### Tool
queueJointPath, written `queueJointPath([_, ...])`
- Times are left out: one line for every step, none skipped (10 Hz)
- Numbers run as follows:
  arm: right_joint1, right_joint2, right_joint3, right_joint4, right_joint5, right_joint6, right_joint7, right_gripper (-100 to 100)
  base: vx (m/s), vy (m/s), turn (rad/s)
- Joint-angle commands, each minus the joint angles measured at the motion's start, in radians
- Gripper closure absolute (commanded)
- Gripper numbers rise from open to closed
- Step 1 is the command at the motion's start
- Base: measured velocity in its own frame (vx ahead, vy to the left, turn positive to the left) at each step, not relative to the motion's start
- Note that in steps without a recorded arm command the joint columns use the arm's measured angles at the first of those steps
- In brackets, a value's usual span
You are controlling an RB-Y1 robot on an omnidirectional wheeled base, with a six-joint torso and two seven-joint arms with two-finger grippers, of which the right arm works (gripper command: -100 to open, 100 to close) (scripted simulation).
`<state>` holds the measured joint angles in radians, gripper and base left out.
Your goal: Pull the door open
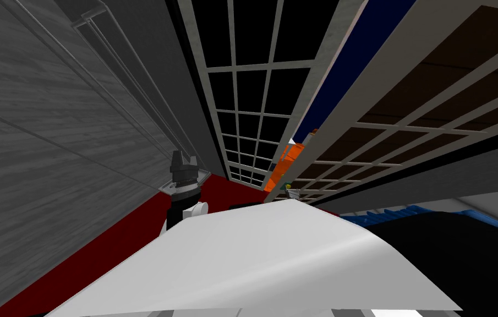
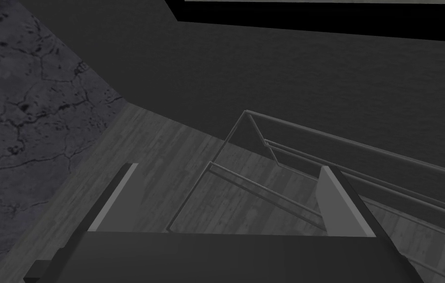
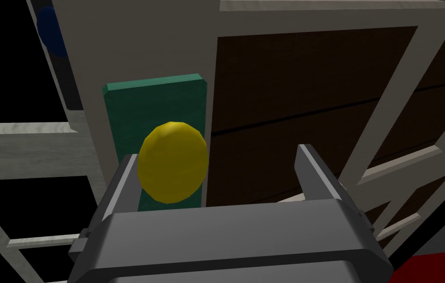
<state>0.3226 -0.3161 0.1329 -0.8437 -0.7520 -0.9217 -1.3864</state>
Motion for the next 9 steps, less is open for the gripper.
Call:
queueJointPath([0.023,-0.014,-0.023,0.038,-0.013,0.008,0.006,100,0.014,0.003,-0.017])
queueJointPath([0.023,-0.014,-0.023,0.018,-0.013,0.008,0.006,100,0.006,-0.006,-0.023])
queueJointPath([0.023,-0.014,-0.023,-0.003,-0.013,0.008,0.006,100,-0.008,-0.005,-0.021])
queueJointPath([0.023,-0.014,-0.023,0.003,-0.013,0.008,0.006,100,-0.019,0.003,-0.007])
queueJointPath([0.023,-0.014,-0.023,0.012,-0.013,0.008,0.006,100,-0.007,0.009,0.007])
queueJointPath([0.005,-0.015,0.027,-0.019,0.017,-0.019,-0.02,100,-0.117,-0.016,0.216])
queueJointPath([0.008,-0.025,0.041,-0.024,0.026,-0.027,-0.033,100,-0.228,-0.038,0.25])
queueJointPath([0.012,-0.036,0.057,-0.03,0.036,-0.037,-0.048,100,-0.225,-0.073,0.209])
queueJointPath([0.015,-0.049,0.075,-0.036,0.047,-0.048,-0.065,100,-0.201,-0.085,0.208])
